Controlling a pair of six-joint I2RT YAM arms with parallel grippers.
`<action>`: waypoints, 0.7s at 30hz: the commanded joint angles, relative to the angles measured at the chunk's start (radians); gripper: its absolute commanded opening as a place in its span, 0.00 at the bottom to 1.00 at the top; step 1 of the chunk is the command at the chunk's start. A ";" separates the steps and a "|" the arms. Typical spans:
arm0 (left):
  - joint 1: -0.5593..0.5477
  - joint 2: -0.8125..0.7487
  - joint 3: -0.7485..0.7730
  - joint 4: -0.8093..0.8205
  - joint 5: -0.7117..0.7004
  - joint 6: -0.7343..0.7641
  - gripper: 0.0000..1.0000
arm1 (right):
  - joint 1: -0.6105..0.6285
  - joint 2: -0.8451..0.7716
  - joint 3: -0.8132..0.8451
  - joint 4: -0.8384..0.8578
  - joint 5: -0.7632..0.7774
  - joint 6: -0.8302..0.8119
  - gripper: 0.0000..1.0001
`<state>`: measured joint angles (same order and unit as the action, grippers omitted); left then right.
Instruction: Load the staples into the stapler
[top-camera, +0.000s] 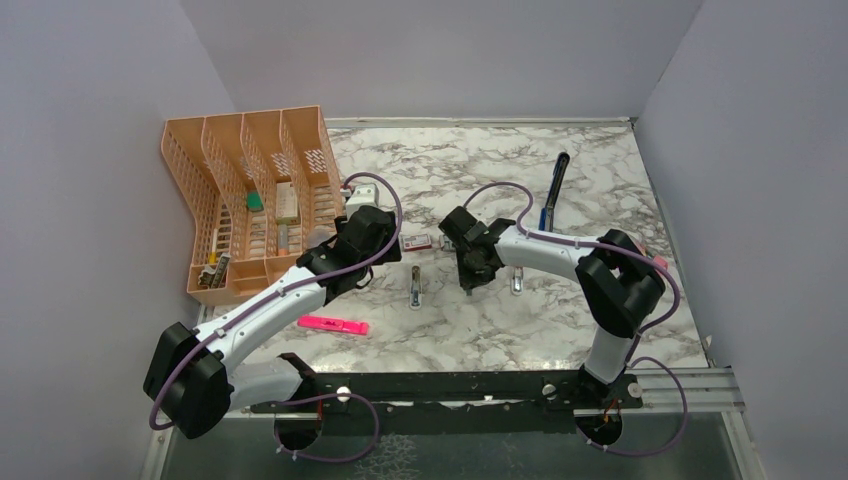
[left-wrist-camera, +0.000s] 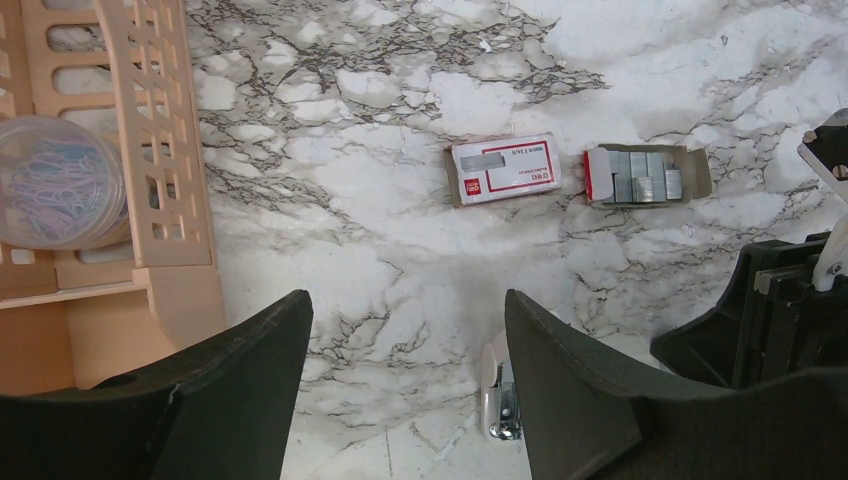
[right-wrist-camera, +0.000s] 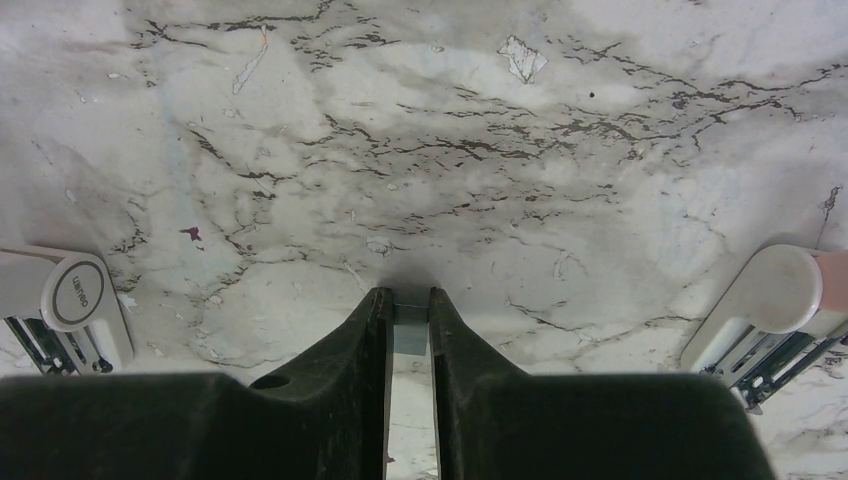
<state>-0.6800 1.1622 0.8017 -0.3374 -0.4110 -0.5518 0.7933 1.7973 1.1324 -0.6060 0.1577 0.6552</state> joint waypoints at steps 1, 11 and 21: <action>0.006 -0.004 -0.013 0.022 0.009 0.010 0.71 | 0.014 0.014 0.009 -0.014 0.052 0.014 0.21; 0.007 0.007 -0.011 0.023 0.014 0.009 0.71 | -0.046 -0.097 0.094 -0.032 0.175 -0.053 0.21; 0.007 0.012 -0.007 0.024 0.021 0.010 0.71 | -0.322 -0.210 0.063 0.037 0.126 -0.162 0.22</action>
<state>-0.6800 1.1671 0.8017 -0.3374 -0.4107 -0.5522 0.5785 1.6367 1.2156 -0.6079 0.2901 0.5529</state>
